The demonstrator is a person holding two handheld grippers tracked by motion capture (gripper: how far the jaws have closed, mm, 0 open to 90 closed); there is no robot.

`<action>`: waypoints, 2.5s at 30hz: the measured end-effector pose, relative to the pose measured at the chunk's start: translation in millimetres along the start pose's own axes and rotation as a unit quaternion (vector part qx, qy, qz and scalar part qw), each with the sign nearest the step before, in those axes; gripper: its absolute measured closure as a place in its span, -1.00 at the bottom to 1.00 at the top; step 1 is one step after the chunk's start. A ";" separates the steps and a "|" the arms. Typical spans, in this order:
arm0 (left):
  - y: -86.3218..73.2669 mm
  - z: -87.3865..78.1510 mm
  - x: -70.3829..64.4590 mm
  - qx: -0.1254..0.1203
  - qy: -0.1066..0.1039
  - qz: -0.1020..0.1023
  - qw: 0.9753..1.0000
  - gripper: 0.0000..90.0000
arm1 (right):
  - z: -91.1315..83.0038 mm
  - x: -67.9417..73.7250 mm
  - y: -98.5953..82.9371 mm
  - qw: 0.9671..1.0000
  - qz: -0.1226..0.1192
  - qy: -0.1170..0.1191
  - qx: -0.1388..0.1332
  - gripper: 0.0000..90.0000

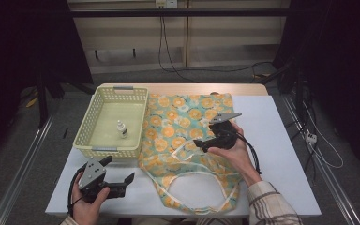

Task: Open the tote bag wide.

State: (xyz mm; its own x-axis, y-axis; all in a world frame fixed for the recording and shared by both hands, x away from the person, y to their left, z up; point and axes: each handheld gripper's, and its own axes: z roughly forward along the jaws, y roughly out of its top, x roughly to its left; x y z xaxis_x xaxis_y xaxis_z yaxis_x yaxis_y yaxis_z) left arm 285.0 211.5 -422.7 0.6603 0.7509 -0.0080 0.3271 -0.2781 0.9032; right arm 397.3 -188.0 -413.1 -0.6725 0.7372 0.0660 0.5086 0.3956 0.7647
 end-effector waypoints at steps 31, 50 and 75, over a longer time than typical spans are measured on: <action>0.3 1.1 -0.7 0.002 -0.004 0.003 1.000 -0.89 | -31.2 70.0 -42.6 0.985 -0.112 0.100 0.082 0.47; -0.1 -0.2 -0.3 0.002 -0.003 0.003 1.000 -0.89 | 5.6 56.3 -47.2 0.980 -0.125 0.088 0.128 0.09; -0.1 0.1 -0.9 0.003 -0.005 0.003 1.000 -0.89 | 7.0 42.3 -46.7 0.984 -0.075 0.100 0.129 0.95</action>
State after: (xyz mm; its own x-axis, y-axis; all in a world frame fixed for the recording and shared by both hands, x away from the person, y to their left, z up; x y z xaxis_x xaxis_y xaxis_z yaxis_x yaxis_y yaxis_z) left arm 284.4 210.8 -422.9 0.6688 0.7434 -0.0064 0.3269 -0.2863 0.9007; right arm 348.8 -171.5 -450.5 -0.8292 0.5482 0.1093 0.4982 0.6360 0.5893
